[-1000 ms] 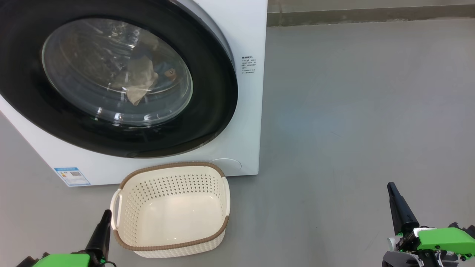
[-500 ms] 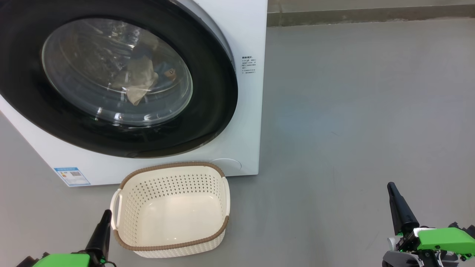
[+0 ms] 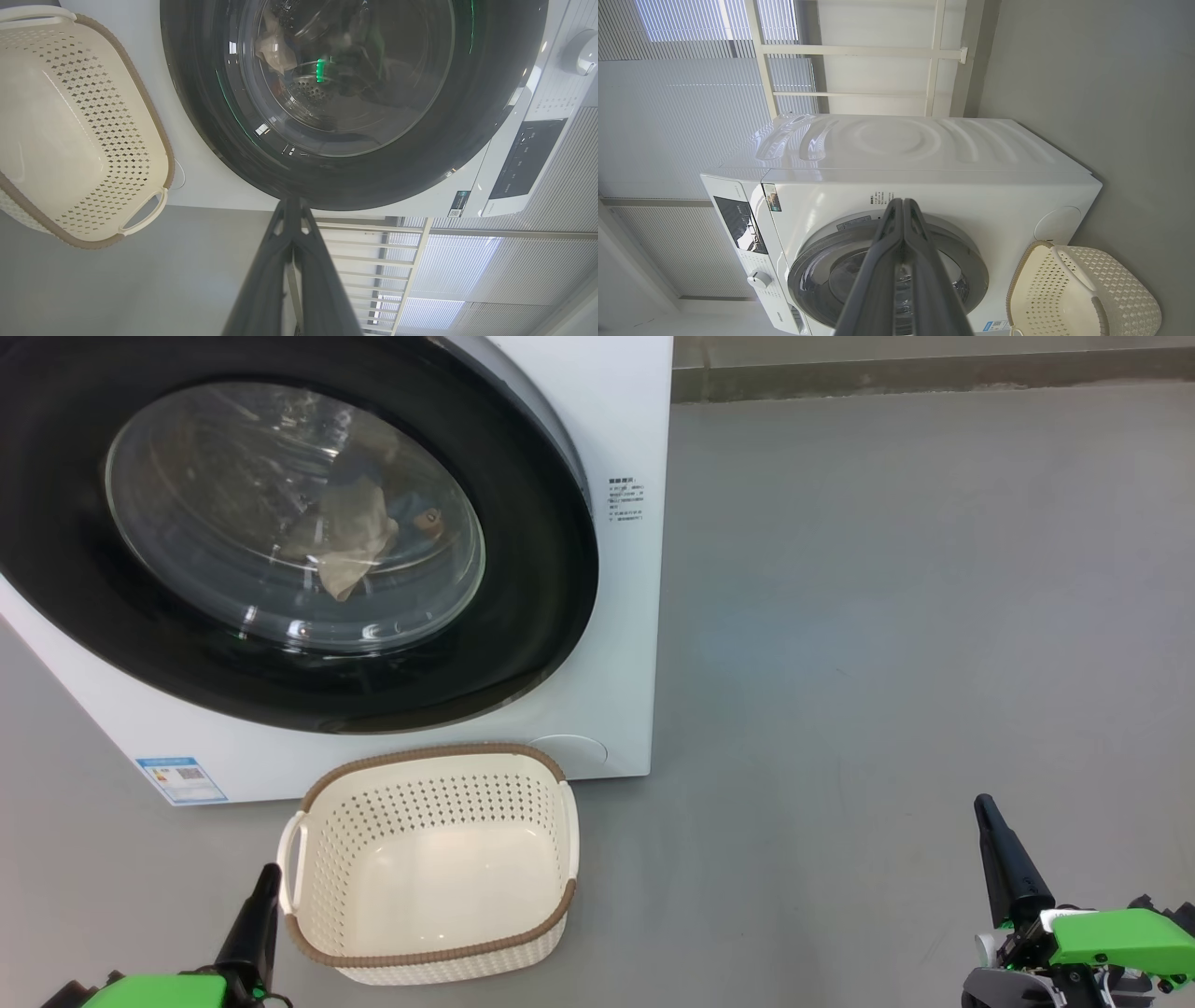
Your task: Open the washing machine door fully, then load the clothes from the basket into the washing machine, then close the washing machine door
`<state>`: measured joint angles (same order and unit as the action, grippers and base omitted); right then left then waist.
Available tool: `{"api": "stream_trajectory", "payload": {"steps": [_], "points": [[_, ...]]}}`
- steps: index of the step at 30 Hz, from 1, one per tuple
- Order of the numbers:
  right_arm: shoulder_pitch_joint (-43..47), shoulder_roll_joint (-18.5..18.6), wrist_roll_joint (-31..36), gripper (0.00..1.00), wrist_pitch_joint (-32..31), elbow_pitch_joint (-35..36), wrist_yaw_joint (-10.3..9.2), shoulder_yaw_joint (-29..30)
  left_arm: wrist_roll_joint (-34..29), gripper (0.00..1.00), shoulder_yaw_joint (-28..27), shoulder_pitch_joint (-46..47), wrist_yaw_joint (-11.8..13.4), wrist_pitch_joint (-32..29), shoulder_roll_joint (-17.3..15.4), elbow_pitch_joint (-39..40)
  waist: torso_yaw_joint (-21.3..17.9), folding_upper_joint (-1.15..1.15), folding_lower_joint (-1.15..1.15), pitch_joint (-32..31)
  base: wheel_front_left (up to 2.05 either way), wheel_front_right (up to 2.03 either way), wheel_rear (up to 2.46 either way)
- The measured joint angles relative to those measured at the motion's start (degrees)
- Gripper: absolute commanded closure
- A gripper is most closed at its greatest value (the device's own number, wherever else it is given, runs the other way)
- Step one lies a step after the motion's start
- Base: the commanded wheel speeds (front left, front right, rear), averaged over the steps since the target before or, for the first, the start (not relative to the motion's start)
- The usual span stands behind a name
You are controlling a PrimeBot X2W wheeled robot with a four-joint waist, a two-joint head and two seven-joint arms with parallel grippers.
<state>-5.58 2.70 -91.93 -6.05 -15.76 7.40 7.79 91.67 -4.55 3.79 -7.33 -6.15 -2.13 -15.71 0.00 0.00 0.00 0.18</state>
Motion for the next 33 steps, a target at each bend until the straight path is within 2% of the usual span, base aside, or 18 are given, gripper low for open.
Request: {"api": "stream_trajectory", "payload": {"steps": [33], "points": [[0.0,0.0,0.0,1.0,0.01,0.0,0.0,0.0,0.0,1.0,0.0,0.0,0.0,0.0,0.0,0.01,0.0,0.0,0.0,0.0,0.0,0.0,0.0]]}}
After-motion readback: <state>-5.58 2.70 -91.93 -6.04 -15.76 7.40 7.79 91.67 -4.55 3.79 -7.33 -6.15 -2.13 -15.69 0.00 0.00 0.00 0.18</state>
